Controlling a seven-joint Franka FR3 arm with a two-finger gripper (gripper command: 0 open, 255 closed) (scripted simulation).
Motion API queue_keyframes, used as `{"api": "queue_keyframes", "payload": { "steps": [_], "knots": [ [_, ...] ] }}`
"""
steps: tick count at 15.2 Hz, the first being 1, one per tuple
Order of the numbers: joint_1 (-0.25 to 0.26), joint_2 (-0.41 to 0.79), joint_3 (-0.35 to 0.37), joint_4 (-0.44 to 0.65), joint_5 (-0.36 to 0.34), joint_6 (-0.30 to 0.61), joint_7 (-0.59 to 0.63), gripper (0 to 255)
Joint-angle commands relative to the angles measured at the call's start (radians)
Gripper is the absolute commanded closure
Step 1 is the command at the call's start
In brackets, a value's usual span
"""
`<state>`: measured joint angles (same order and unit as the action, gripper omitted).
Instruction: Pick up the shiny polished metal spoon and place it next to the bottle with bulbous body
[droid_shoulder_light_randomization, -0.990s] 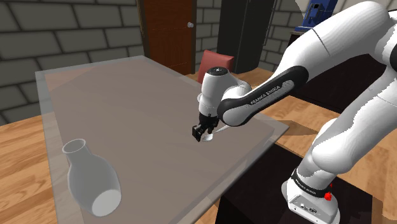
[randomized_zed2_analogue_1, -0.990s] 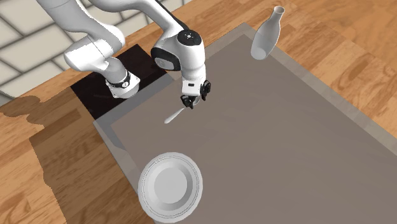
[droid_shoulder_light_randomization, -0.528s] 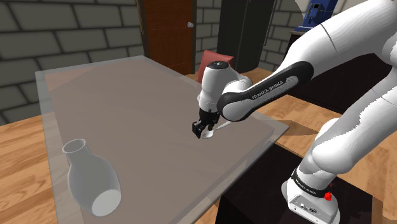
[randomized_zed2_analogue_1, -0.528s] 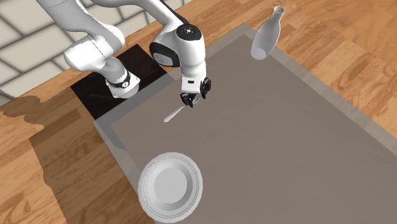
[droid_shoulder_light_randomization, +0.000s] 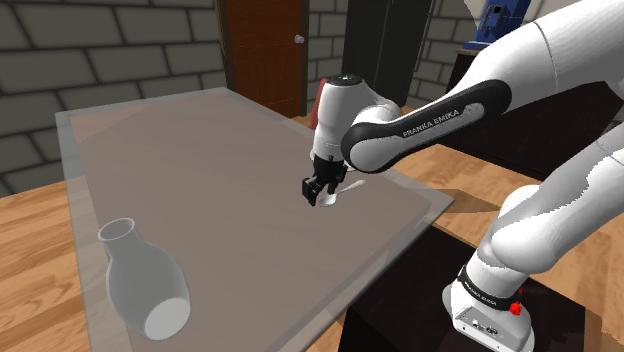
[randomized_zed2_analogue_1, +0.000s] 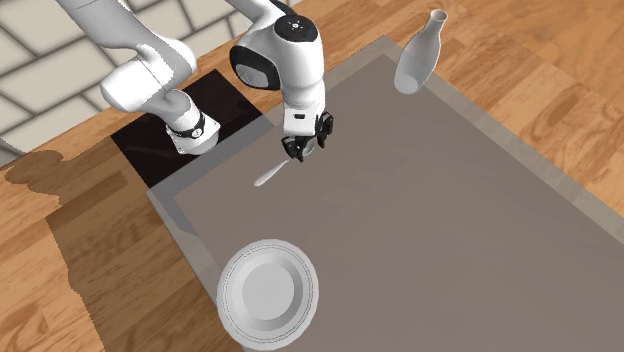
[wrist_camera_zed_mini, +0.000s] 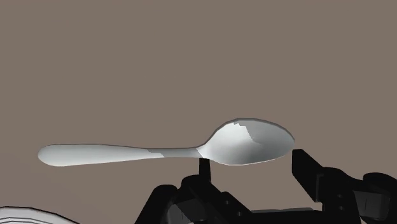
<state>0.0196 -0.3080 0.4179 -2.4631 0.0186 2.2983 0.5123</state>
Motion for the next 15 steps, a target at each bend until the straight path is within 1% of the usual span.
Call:
{"api": "queue_keyframes", "payload": {
  "steps": [1,15],
  "knots": [
    [0.002,-0.016,-0.006,0.013,0.007,-0.029,-0.008,255],
    [0.008,-0.084,-0.034,0.148,0.025,-0.228,-0.041,255]
  ]
}}
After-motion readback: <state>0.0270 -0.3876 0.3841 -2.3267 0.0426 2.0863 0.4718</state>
